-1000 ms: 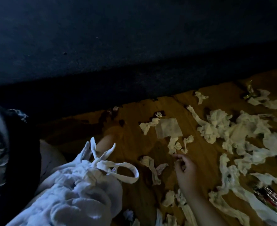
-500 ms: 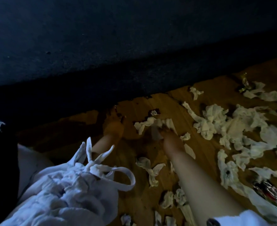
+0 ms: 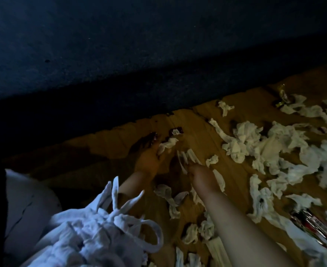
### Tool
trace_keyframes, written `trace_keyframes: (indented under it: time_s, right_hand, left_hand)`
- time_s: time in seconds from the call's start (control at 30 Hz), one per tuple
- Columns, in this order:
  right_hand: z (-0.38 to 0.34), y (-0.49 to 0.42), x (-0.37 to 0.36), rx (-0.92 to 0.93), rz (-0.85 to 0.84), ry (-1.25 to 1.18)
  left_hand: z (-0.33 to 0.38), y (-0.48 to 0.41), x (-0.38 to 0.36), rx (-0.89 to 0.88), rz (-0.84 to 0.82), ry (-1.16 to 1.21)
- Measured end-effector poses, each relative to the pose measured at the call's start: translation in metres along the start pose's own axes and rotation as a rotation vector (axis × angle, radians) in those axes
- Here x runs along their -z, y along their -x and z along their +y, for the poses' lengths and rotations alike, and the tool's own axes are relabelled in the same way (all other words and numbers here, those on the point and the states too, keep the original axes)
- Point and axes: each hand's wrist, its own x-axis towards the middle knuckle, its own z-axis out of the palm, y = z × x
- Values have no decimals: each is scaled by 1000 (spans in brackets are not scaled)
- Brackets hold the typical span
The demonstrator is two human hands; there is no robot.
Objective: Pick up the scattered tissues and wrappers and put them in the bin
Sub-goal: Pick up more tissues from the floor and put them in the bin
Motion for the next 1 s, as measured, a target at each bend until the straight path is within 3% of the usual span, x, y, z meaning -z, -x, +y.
trace_keyframes:
  time_s: [0.07,0.13,0.23,0.3,0.33,0.4,0.5,0.57,0.7,0.77,0.8,0.93,1.0]
  right_hand:
    - [5,2,2,9,-13,-10]
    - [10,11,10,19,29,-75]
    - [18,35,29,-33,321,-303]
    - [29,49,33,-58,542,-328]
    - [35,53,32,-68,560,-300]
    - [46,58,22,-70,452,-257]
    - [55,66,7,-50,245,-71]
    - [54,70,0,-9,179,-7]
    - [51,84,-7,18,294,-177]
    - [52,100,-7,-3,442,-296]
    - [53,110,-9,-5,435,-330]
    - [56,146,-34,20,200,-242]
    - [58,159,-43,-8,94,-203]
  left_hand:
    - [7,-2,-6,-4,38,-20]
    - [11,0,-12,25,102,196]
    - [19,11,-11,125,149,553]
    - [19,15,-7,224,134,634]
    - [20,17,-4,219,151,573]
    - [21,20,0,299,140,556]
    - [24,29,4,243,155,423]
    - [32,42,3,257,160,463]
    - [38,86,-4,178,65,605]
    - [31,107,-13,99,1,452]
    - [25,115,-19,75,-48,343]
    - [14,134,-38,-120,-124,-26]
    - [13,141,-41,-113,-115,-126]
